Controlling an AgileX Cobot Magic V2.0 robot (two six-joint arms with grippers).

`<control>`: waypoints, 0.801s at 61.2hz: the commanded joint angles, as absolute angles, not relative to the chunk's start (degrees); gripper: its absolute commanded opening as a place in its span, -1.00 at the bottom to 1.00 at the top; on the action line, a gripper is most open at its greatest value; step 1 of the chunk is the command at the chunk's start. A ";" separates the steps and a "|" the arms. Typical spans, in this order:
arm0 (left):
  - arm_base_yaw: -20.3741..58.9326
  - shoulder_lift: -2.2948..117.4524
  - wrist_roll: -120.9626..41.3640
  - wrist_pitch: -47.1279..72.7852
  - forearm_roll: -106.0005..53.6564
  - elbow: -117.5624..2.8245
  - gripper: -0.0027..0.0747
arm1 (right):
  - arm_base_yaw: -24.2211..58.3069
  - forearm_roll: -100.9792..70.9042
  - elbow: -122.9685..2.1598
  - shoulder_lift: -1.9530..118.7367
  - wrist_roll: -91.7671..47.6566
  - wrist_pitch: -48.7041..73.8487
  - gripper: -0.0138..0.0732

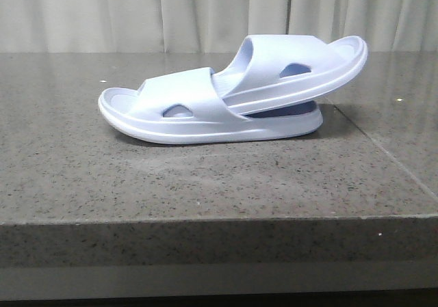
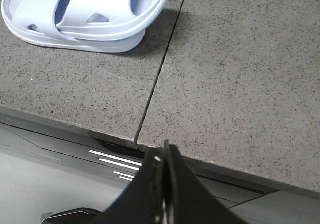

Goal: Insert blue slippers together front up

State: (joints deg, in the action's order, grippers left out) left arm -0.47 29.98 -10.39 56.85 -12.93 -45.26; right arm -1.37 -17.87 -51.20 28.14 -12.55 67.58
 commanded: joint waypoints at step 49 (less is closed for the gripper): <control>-0.62 8.74 -5.76 20.74 -4.85 -19.12 -0.98 | -1.33 -18.21 -52.24 28.53 -12.80 63.89 -0.95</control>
State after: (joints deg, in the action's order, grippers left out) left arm -0.47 11.80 -9.04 30.22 -6.90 -21.50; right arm -1.37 -17.78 -51.20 28.14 -12.55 67.37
